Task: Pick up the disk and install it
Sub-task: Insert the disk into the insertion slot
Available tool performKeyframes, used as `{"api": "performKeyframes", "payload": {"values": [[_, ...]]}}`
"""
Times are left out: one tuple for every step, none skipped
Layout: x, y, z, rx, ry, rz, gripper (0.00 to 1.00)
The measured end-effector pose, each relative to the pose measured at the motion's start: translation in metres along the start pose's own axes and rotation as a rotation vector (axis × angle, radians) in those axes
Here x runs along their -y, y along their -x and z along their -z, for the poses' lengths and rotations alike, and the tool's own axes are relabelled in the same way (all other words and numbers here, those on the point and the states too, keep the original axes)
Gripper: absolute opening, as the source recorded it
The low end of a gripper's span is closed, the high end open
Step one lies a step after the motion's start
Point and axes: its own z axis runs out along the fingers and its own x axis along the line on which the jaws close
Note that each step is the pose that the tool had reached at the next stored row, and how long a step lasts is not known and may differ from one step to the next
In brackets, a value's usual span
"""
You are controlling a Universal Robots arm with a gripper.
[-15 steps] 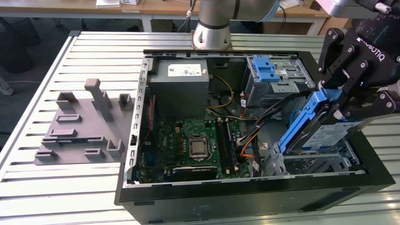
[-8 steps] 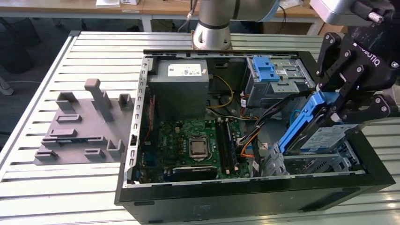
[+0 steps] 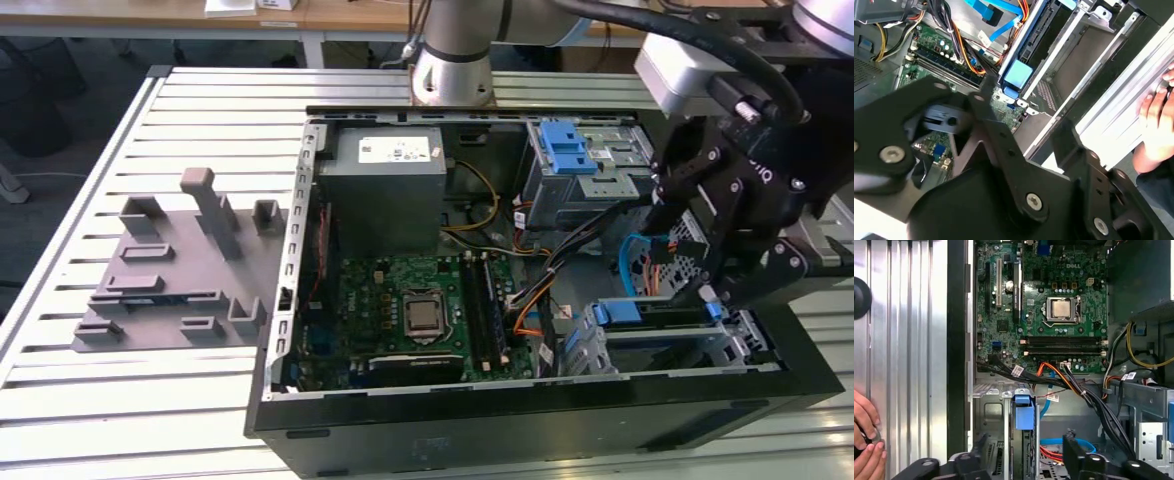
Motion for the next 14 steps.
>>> {"api": "performKeyframes", "payload": {"values": [[0.0, 0.0, -0.0001, -0.0001, 0.0, 0.0, 0.7], [0.0, 0.0, -0.0002, 0.0, 0.0, 0.0, 0.7], [0.0, -0.0001, -0.0004, 0.0004, 0.0, 0.0, 0.63], [0.0, 0.0, -0.0007, 0.0008, 0.0, 0.0, 0.63], [0.0, 0.0, -0.0012, 0.0011, 0.0, 0.0, 0.63], [0.0, 0.0001, -0.0015, 0.0009, 0.0, 0.0, 0.63], [0.0, 0.0001, -0.0017, 0.0008, 0.0, 0.0, 0.62], [0.0001, 0.0001, -0.0018, 0.0007, 0.0, 0.0, 0.56], [0.0001, 0.0002, -0.002, 0.0008, 0.0, 0.0, 0.49], [0.0001, 0.0002, -0.0022, 0.001, 0.0, 0.0, 0.49], [0.0001, 0.0003, -0.0025, 0.001, 0.0, 0.0, 0.44], [0.0001, 0.0004, -0.0028, 0.001, 0.0, 0.0, 0.38], [0.0001, 0.0005, -0.003, 0.0009, 0.0, 0.0, 0.38], [0.0001, 0.0006, -0.0033, 0.0009, 0.0, 0.0, 0.32]]}}
